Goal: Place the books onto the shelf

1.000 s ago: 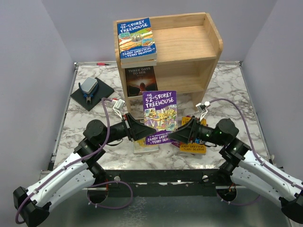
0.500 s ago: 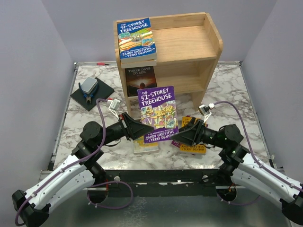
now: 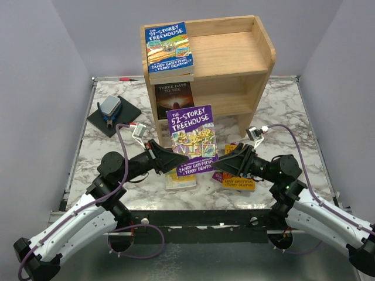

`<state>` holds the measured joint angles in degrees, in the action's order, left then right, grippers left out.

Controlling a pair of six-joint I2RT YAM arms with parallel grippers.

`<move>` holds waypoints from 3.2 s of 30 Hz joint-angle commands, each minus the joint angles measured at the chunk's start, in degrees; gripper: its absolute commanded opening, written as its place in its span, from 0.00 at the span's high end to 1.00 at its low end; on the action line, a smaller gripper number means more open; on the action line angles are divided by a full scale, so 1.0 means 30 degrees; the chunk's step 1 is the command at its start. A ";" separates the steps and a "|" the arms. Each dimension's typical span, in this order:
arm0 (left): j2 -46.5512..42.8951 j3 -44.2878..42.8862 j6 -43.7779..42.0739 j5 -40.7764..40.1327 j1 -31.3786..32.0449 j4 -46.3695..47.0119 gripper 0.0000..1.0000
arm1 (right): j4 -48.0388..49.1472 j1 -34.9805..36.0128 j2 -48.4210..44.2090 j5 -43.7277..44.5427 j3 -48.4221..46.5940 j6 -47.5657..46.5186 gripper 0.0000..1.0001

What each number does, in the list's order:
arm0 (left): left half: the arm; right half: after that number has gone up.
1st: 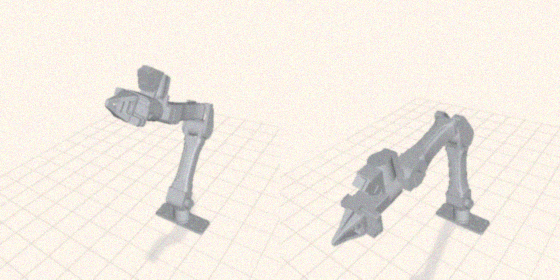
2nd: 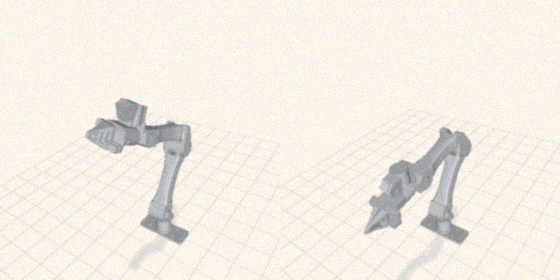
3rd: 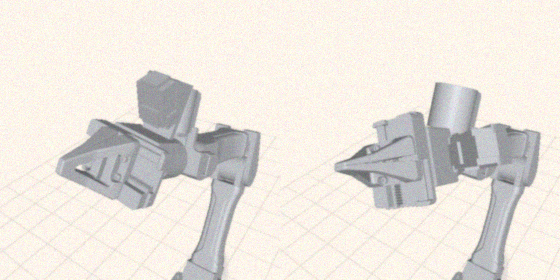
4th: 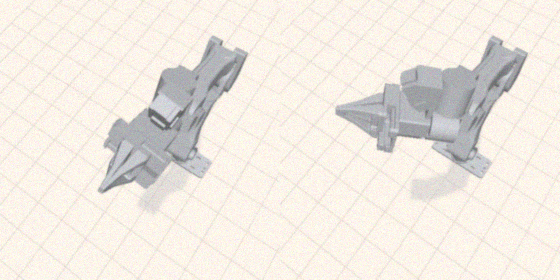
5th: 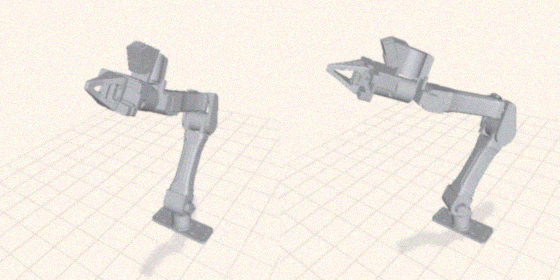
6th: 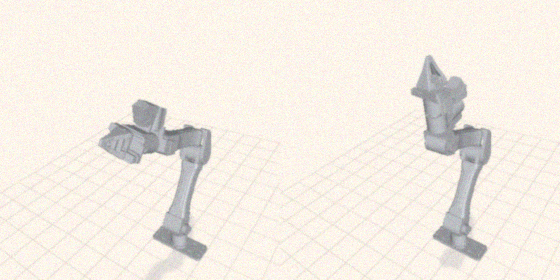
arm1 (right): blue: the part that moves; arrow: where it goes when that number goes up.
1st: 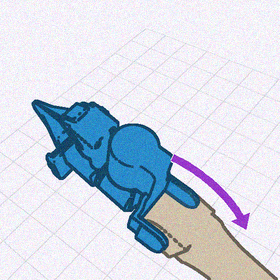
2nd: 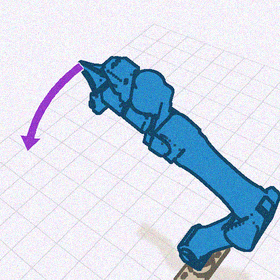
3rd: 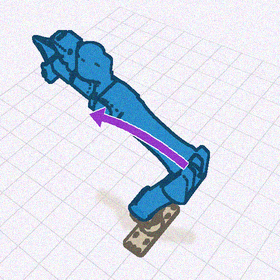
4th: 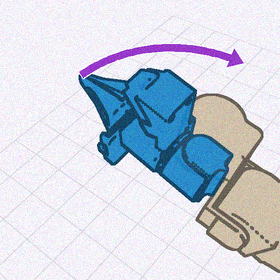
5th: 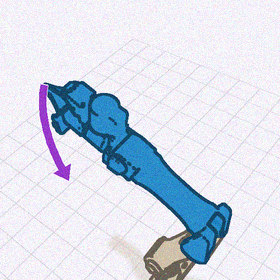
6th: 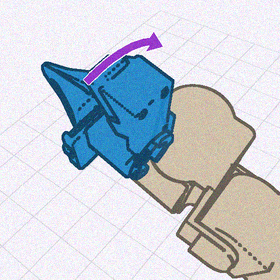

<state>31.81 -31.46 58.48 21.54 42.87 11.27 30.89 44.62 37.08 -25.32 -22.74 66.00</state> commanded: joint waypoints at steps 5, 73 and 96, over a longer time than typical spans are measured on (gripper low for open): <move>-0.0187 0.0034 -0.1031 -0.0821 0.0054 -0.0728 1.00 | 0.1065 0.0453 0.0673 0.1659 -0.0535 -0.0262 0.53; -0.4437 -0.3440 -1.3113 -1.2518 0.0043 -1.3133 0.01 | -0.4252 -0.2452 1.4855 0.3025 -1.3888 -0.4339 0.99; -0.4329 -0.3323 -1.3134 -1.2508 0.0040 -1.3101 0.01 | -0.3118 -0.4574 1.9493 -0.2311 -1.6364 -0.2802 0.99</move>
<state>18.87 -42.17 19.86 -16.64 43.18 -28.91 17.10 31.53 93.32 -30.13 -69.34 56.03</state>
